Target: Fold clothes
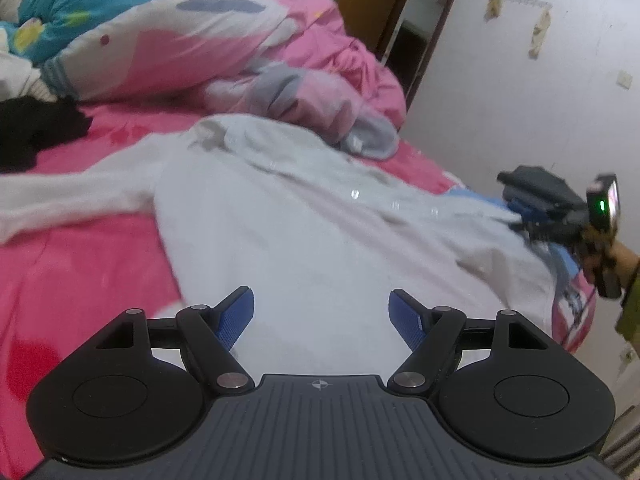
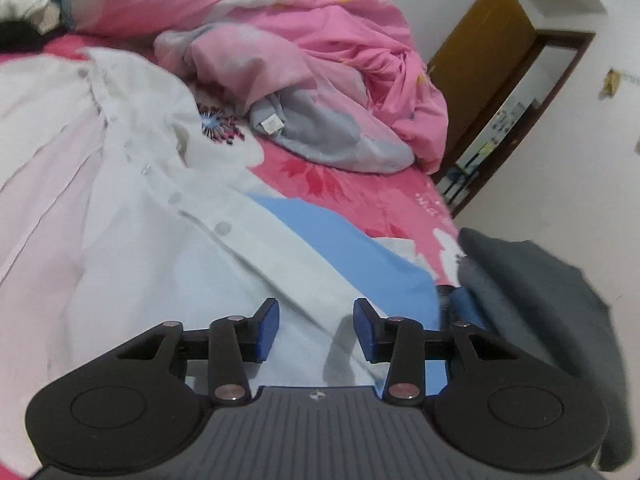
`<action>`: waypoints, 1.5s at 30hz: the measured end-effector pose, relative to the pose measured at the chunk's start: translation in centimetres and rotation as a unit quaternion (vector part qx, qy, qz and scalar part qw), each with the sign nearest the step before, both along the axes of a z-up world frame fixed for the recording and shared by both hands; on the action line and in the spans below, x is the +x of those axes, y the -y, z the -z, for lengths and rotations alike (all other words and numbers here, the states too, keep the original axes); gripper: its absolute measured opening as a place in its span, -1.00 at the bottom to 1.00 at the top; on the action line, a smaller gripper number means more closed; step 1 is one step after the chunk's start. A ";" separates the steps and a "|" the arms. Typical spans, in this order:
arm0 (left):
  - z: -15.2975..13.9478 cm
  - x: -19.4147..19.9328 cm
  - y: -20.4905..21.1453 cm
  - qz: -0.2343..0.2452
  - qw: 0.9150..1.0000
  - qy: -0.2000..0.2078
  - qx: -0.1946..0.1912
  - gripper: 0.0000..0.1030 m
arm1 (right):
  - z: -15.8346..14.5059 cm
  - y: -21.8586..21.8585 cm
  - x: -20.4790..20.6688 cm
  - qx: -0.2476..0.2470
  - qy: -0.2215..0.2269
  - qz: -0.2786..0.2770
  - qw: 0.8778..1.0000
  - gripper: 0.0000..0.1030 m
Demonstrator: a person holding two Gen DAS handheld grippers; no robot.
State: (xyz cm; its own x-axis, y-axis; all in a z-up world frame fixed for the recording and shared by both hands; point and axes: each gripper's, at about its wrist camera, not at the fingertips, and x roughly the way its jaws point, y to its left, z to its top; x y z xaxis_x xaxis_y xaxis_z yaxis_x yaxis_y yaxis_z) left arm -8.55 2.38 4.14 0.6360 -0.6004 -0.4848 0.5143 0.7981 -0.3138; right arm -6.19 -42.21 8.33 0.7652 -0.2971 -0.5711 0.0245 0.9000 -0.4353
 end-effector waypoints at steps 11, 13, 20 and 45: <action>-0.5 -2.5 0.2 -0.021 0.999 -0.018 -0.020 0.46 | -5.0 3.9 -1.7 0.257 0.051 0.042 0.964 -0.95; -0.8 -2.7 0.1 -0.023 0.999 -0.018 -0.028 0.46 | -6.5 3.9 -2.6 0.325 0.058 0.045 0.943 -0.96; -1.4 -3.7 -0.9 -0.031 0.997 -0.018 -0.062 0.46 | -10.5 -0.6 -4.4 0.521 0.030 -0.041 0.852 -0.96; 1.7 -5.7 5.7 0.120 0.991 -0.062 0.007 0.41 | 2.3 -2.2 -19.3 0.624 0.063 0.131 0.768 -0.23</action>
